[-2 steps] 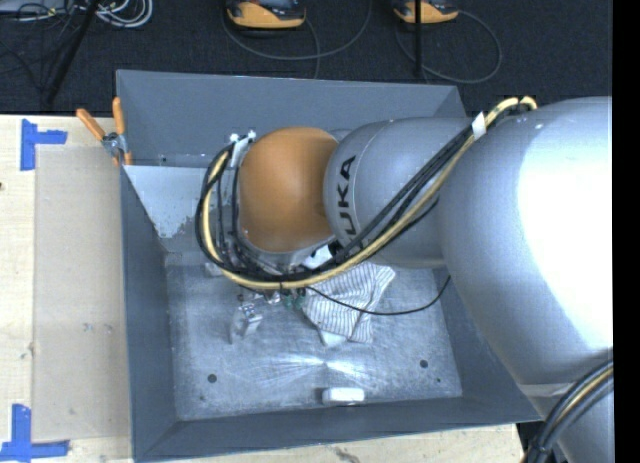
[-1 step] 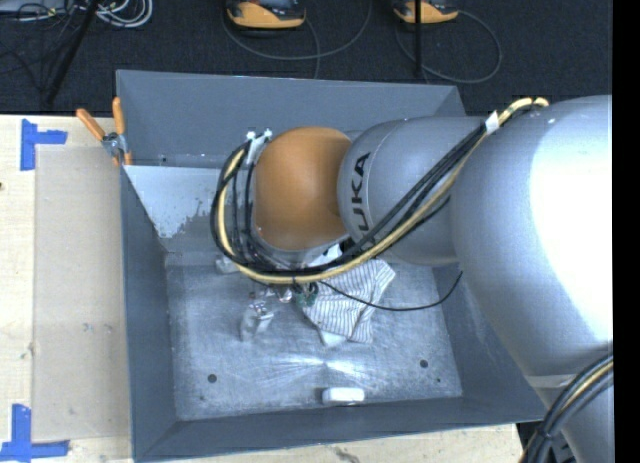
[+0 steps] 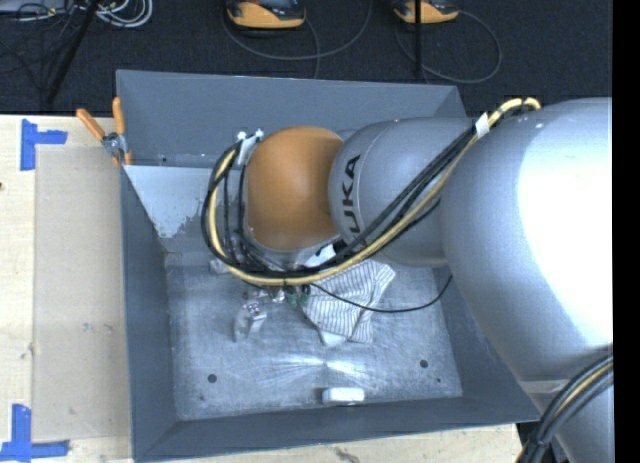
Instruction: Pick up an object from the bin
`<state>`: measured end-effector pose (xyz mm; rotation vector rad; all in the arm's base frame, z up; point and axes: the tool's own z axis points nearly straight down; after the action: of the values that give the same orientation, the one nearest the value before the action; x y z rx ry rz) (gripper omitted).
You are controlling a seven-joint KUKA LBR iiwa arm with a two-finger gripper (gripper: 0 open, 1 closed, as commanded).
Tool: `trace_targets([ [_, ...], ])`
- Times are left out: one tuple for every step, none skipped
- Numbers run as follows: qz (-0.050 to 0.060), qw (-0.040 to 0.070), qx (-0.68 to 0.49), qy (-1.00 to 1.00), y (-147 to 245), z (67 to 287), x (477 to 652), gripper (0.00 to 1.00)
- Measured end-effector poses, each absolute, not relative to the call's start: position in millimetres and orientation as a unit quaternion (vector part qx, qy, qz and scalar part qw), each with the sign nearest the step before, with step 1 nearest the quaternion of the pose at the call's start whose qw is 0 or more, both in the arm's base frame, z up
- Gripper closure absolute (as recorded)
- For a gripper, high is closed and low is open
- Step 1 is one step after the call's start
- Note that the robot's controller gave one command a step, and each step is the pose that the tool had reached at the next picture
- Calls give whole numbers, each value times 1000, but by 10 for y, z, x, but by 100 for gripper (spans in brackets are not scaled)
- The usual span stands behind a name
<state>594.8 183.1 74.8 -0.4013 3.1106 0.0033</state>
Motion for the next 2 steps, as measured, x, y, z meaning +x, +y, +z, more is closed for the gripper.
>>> trace_targets([
  [1, -1, -108, 994, 1285, 818, 5914, 0],
  [0, -3, -99, 995, 1021, 800, 6030, 0],
])
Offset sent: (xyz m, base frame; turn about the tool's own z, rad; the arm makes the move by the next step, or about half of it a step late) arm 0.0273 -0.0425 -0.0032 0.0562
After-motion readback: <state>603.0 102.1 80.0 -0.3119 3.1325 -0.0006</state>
